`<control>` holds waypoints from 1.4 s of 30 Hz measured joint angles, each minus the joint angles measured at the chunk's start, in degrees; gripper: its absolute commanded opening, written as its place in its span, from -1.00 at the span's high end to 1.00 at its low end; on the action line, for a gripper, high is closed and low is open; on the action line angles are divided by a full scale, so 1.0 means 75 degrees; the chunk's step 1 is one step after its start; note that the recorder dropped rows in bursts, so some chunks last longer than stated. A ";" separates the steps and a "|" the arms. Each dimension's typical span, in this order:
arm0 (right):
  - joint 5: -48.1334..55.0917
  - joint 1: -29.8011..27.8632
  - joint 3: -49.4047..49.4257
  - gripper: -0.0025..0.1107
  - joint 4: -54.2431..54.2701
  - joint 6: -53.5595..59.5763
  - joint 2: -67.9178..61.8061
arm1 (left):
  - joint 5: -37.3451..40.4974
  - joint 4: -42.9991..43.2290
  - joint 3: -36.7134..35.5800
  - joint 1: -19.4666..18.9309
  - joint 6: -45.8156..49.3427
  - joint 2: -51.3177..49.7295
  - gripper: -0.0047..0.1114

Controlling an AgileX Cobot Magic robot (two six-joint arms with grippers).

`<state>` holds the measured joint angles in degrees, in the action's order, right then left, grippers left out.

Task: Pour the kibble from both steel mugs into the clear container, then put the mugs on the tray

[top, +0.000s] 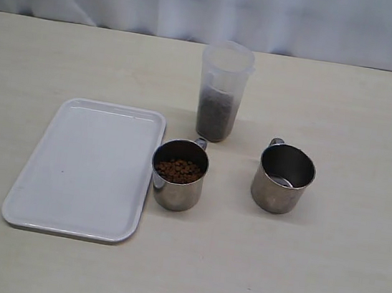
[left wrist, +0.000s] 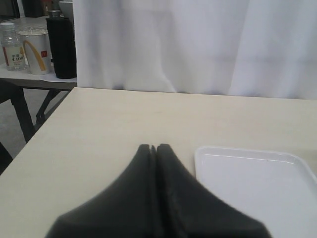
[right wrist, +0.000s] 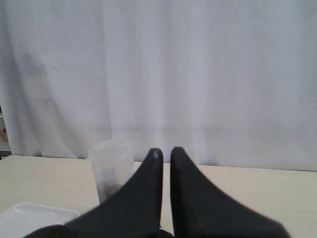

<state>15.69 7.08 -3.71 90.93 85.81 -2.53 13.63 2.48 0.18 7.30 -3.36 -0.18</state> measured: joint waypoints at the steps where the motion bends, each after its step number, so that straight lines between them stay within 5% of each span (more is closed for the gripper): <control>1: 0.0000 0.0000 0.0000 0.88 0.0000 0.0000 0.0014 | 0.0000 0.0000 0.0000 0.0000 0.0000 0.0000 0.92; 6: -0.0137 0.0000 0.0140 0.88 -0.0619 -0.0303 0.0272 | 0.0000 0.0000 0.0000 0.0000 0.0000 0.0000 0.92; 8: -0.0063 0.0000 0.0189 0.88 -0.2951 -0.2027 0.0316 | 0.0000 0.0000 0.0000 0.0000 0.0000 0.0000 0.92; 10: -0.0398 0.0000 0.0334 0.88 -0.7896 -0.7327 0.0316 | 0.0000 0.0000 0.0000 0.0000 0.0000 0.0000 0.92; 14: -0.0743 -0.0176 0.0456 0.88 -1.0994 -1.0139 0.0316 | 0.0000 0.0000 0.0000 0.0000 0.0000 0.0000 0.92; 42: -0.0358 -0.0313 0.0456 0.88 -1.2715 -1.1793 0.0316 | 0.0000 0.0000 0.0000 0.0000 0.0000 0.0000 0.92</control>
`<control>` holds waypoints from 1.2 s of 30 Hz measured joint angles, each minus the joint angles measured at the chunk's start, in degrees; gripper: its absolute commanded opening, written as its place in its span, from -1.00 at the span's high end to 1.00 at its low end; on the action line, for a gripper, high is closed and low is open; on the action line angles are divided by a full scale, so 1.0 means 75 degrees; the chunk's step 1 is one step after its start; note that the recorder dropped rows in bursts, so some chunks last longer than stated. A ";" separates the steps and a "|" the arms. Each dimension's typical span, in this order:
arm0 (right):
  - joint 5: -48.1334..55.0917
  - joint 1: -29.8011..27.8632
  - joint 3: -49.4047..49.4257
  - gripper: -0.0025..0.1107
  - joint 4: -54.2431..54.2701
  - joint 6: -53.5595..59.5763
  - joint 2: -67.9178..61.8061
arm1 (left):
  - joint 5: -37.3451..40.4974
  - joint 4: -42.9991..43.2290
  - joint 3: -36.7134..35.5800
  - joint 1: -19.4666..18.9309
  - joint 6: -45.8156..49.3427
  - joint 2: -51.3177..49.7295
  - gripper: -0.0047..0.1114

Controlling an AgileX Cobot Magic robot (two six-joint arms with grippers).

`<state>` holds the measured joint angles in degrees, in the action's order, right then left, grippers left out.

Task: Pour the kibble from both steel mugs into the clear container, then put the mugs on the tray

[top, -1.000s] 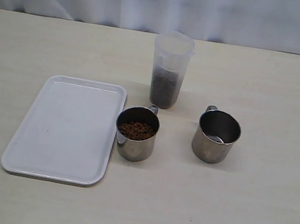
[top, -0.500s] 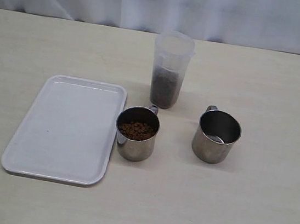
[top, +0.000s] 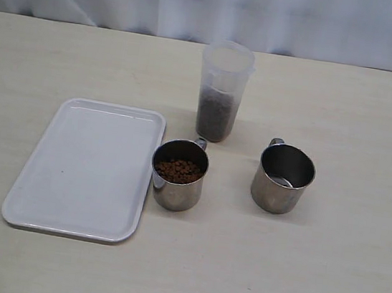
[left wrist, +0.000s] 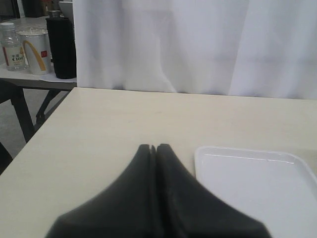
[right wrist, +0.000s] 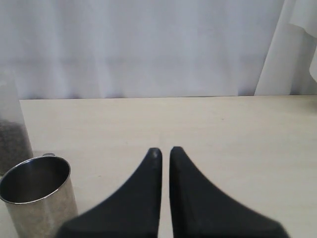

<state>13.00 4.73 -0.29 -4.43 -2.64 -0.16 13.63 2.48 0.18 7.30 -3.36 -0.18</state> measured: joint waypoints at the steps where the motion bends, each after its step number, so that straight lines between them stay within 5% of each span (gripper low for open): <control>1: 0.0000 0.0000 0.0000 0.88 0.0000 -0.0013 0.0000 | 0.0000 0.0000 0.0000 0.0000 0.0000 0.0000 0.92; 24: 0.0019 0.0000 0.0000 0.88 0.0000 -0.0011 0.0000 | -0.0110 0.0085 0.0000 0.0000 0.0048 0.0000 0.92; 36: 0.0025 0.0000 0.0000 0.88 0.0000 -0.0011 0.0000 | -0.4763 0.0116 0.0000 0.0000 -0.0134 0.0002 0.92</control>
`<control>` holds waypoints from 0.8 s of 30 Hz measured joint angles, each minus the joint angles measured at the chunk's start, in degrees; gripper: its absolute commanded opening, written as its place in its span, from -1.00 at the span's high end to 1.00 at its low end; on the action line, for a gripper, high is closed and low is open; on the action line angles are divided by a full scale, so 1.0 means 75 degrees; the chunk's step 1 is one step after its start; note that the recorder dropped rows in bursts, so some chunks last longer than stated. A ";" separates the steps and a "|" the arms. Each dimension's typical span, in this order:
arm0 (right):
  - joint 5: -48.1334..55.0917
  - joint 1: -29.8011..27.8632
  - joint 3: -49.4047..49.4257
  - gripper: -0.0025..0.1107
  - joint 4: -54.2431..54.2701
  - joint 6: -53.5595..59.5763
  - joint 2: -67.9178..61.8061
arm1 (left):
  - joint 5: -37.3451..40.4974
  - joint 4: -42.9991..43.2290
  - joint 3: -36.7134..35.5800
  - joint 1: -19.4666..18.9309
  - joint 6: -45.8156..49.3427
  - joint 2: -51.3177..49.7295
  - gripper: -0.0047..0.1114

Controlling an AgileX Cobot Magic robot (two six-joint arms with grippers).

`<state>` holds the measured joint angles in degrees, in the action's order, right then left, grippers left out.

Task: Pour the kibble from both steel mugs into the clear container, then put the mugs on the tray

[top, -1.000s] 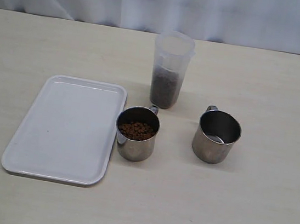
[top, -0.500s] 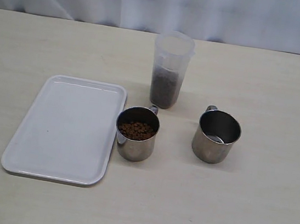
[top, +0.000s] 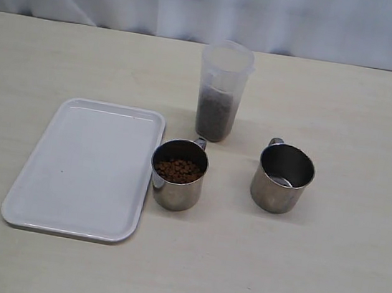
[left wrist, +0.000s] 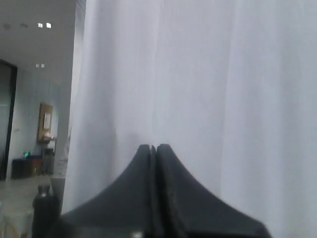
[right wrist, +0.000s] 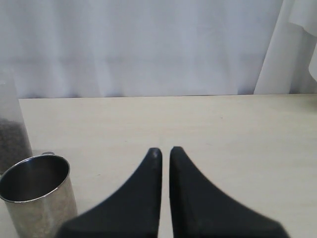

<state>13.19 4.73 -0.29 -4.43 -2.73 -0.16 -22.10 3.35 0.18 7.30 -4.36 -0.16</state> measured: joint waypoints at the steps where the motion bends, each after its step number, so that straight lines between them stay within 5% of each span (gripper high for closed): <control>1: 0.0000 0.0000 0.0000 0.88 0.0000 0.0000 0.0000 | -0.0184 0.0026 0.0000 0.0000 -0.0118 0.0000 0.92; 11: 0.0000 0.0000 0.0000 0.88 0.0000 0.0000 0.0000 | -0.1510 0.0158 0.0000 0.0000 -0.0759 0.0013 0.92; 16: 0.0013 0.0000 0.0000 0.88 0.0000 0.0000 0.0000 | 0.0072 0.0714 0.0000 0.0000 -0.1171 -0.0148 0.92; 21: 0.0013 0.0000 0.0000 0.88 0.0000 0.0000 0.0000 | -0.0206 0.3006 0.0000 0.0000 -0.1822 -0.2280 0.92; 24: 0.0013 0.0000 0.0000 0.88 0.0000 0.0000 0.0000 | -0.1143 0.4203 0.0096 0.0000 -0.1936 -0.5338 0.92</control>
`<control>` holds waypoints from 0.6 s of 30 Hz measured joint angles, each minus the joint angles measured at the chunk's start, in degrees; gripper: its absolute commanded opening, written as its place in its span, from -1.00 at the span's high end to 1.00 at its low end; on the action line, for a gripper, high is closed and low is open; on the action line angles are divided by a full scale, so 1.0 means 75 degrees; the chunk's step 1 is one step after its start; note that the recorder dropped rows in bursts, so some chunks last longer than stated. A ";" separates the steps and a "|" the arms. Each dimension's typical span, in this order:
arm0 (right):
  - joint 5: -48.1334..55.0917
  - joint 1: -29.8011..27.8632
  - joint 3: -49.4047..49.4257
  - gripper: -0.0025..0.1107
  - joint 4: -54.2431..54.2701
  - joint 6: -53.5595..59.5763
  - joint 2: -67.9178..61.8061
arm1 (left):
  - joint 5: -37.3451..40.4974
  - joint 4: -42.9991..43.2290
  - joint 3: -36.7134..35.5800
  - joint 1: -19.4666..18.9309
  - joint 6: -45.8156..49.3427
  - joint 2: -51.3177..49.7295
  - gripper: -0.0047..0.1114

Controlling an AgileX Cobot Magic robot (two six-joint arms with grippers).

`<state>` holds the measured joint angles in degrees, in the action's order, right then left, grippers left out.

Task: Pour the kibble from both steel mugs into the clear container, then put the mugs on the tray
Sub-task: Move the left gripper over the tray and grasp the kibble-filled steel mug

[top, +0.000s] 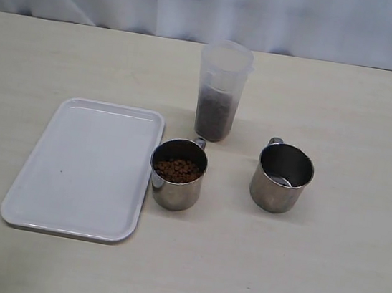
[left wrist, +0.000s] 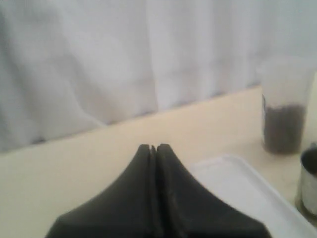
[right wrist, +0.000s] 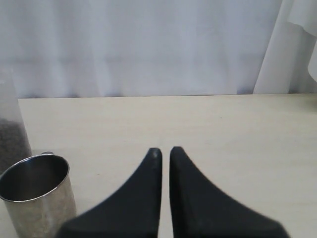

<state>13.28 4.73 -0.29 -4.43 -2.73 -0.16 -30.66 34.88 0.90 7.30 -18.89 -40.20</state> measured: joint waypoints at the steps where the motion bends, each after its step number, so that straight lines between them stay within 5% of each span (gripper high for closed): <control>1: 0.0000 0.0000 0.0000 0.88 0.0000 0.0000 0.0000 | -0.0143 0.0099 0.0106 0.0000 -0.0004 -0.0663 0.92; 8: 0.0000 0.0000 0.0000 0.88 0.0000 0.0000 0.0000 | -0.1883 0.1621 0.1698 0.0000 -0.0049 -0.5644 0.92; 14: 0.0000 0.0000 0.0000 0.88 0.0000 0.0000 0.0000 | -0.2886 0.4958 0.3620 0.0000 -0.0344 -0.8195 0.90; 18: 0.0000 0.0000 0.0000 0.88 0.0000 0.0000 0.0000 | -0.3299 0.6704 0.4693 0.0000 -0.1108 -0.9103 0.39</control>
<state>13.28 4.73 -0.29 -4.43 -2.73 -0.16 -55.41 85.16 36.10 7.30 -27.20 -108.47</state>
